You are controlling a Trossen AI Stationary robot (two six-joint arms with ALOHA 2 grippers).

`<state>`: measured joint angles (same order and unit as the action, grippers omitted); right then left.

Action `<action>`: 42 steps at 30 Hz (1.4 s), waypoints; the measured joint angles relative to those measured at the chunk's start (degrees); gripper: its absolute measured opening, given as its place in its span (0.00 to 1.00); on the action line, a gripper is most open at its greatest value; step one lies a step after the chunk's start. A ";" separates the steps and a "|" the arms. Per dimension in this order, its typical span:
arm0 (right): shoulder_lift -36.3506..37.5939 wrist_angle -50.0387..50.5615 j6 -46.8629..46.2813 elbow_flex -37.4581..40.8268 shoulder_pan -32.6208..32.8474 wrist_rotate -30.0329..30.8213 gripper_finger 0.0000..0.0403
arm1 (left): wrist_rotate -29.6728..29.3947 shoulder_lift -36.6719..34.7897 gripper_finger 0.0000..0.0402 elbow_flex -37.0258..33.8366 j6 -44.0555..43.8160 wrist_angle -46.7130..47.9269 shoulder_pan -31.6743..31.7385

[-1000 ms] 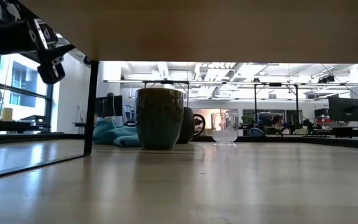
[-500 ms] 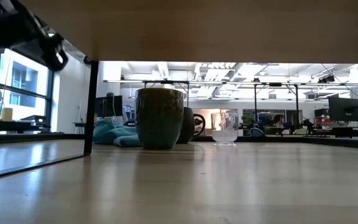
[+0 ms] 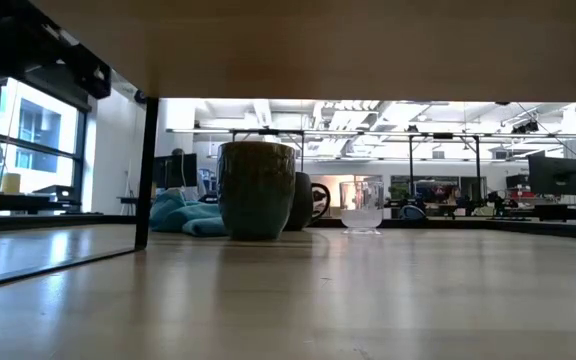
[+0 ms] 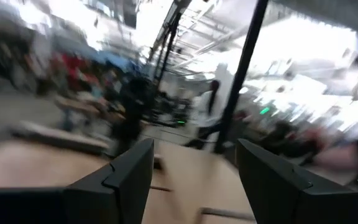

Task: Stack small to large cups/mugs on shelf
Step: Put the transparent mug on the shelf

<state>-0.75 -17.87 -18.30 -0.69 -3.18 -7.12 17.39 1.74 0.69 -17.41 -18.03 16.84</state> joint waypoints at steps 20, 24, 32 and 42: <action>-1.71 6.40 8.01 -6.46 -0.06 4.75 0.28 | -10.08 0.00 0.54 1.03 6.13 -4.72 0.02; -6.35 15.56 11.18 -15.24 -0.06 5.22 0.28 | -10.36 0.86 0.54 6.11 6.03 -1.04 0.02; -19.40 28.46 9.37 -31.12 -0.08 8.44 0.28 | -9.46 12.72 0.54 21.66 6.84 12.21 0.00; -30.07 40.22 -1.50 -43.31 -0.11 10.17 0.28 | -10.17 27.05 0.54 37.73 6.61 16.18 0.00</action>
<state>-30.82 22.35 -19.80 -44.00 -3.29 3.05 7.22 28.79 38.42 -10.80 -1.85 16.84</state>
